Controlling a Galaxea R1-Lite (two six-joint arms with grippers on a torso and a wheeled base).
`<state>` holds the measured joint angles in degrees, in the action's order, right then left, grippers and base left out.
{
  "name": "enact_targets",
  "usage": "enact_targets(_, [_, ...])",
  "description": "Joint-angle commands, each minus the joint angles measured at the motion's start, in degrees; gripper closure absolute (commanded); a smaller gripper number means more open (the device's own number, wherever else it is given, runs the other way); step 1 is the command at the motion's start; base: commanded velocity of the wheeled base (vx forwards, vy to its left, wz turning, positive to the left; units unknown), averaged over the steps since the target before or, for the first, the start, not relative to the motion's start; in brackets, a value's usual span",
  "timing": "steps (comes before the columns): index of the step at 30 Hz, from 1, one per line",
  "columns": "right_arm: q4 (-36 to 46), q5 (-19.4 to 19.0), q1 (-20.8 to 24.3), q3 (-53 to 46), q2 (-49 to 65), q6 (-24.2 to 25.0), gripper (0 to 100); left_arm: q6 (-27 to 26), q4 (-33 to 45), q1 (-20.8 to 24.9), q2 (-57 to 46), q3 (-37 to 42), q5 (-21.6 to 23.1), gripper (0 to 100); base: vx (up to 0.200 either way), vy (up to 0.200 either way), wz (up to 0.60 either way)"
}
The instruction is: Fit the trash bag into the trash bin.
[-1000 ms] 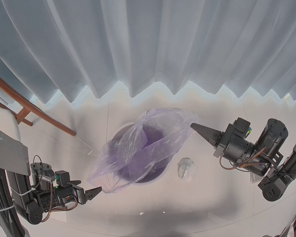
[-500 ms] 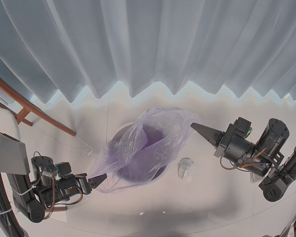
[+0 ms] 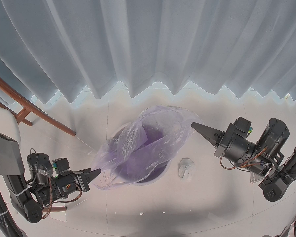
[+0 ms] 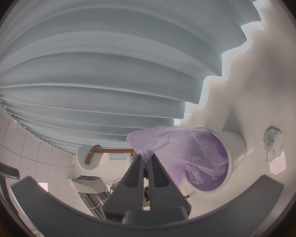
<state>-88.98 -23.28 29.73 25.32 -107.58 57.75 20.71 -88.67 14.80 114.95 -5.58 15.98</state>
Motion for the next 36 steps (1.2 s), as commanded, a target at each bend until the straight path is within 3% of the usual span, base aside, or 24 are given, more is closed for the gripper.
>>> enact_targets(1, [-0.9,0.0,0.0,0.0,-0.1,0.0,100,-0.2,0.0,0.1,-0.7,0.6,0.0,100,0.000,0.000,0.00])
enact_targets(7, [-0.9,-0.1,0.0,-0.1,0.0,0.0,100,-2.5,0.0,0.8,-0.7,2.4,-0.6,100,0.000,0.000,0.00])
enact_targets(12, [-0.9,0.0,0.0,-0.1,0.0,0.0,100,-8.2,0.0,0.8,-1.2,5.6,-4.0,100,0.000,0.000,0.00])
enact_targets(18, [-0.9,0.0,0.0,0.0,-0.1,0.0,100,-8.0,0.3,1.1,-7.9,5.6,-9.4,100,0.000,0.000,0.00])
enact_targets(19, [-0.9,-0.1,0.0,0.0,-0.1,0.0,100,-7.8,0.3,1.6,-8.5,5.6,-9.9,0,0.000,0.000,0.00])
enact_targets(21, [-0.8,0.0,0.0,0.0,-0.2,0.0,100,-6.0,0.2,6.6,-11.4,5.6,-11.6,0,0.000,0.000,0.00])
enact_targets(22, [-0.8,0.0,0.0,0.0,-0.2,0.0,100,-6.0,0.2,6.6,-11.4,5.6,-11.6,0,0.000,0.000,0.00])
enact_targets(23, [-0.9,0.0,0.0,0.1,-0.2,0.0,100,-1.2,0.2,11.7,-13.6,5.6,-12.1,0,0.000,0.000,0.00])
enact_targets(25, [-0.8,0.0,0.0,0.1,-0.2,0.0,100,4.0,0.3,15.4,-15.3,5.6,-12.4,0,0.000,0.000,0.00])
enact_targets(26, [-0.9,0.0,0.0,0.0,-0.3,0.0,100,10.9,1.3,19.7,-16.5,5.6,-13.1,0,0.000,0.000,0.00])
enact_targets(31, [-0.9,0.0,0.0,0.0,-0.5,0.0,100,25.9,7.3,30.0,-16.9,5.6,-16.8,0,0.000,0.000,0.00])
enact_targets(36, [-0.8,0.0,0.0,0.1,-0.6,0.0,100,32.0,7.6,31.2,-12.2,5.3,-17.0,0,0.000,0.000,0.00])
